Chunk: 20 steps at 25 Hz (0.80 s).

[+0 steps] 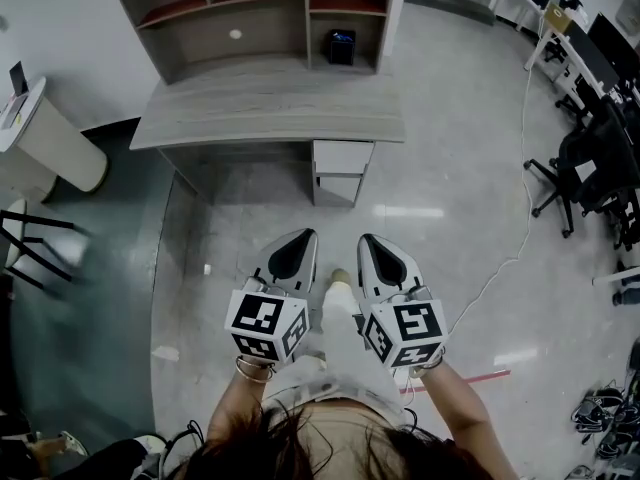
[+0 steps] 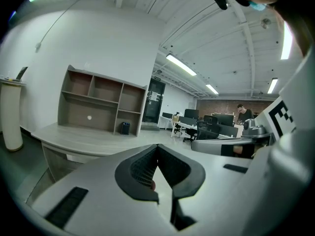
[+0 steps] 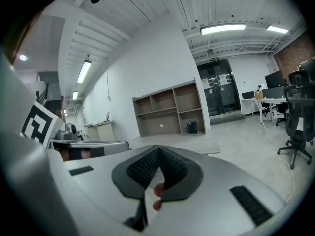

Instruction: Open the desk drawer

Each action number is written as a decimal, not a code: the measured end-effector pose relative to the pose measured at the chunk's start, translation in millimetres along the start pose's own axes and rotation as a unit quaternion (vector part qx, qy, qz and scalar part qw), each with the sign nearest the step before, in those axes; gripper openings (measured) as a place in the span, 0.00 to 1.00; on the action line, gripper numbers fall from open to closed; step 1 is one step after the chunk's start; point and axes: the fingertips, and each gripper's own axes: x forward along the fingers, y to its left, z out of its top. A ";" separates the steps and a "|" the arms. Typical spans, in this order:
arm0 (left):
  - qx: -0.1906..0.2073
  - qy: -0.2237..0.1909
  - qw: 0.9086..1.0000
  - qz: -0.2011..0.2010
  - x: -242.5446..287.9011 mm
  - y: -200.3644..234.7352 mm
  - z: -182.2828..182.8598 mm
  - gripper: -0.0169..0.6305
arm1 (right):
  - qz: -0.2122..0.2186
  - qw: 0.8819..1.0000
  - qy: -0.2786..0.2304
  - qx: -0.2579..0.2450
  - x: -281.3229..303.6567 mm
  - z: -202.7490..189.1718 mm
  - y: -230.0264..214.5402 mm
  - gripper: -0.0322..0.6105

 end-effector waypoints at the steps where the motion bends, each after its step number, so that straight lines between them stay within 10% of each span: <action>1: 0.000 0.001 1.000 0.000 8.4 2.5 0.5 0.03 | 0.000 1.000 0.000 0.000 6.8 1.2 -5.3 0.08; 20: -0.027 0.013 1.000 0.001 154.9 57.4 10.2 0.03 | 0.023 1.000 0.020 -0.004 123.3 27.0 -87.5 0.08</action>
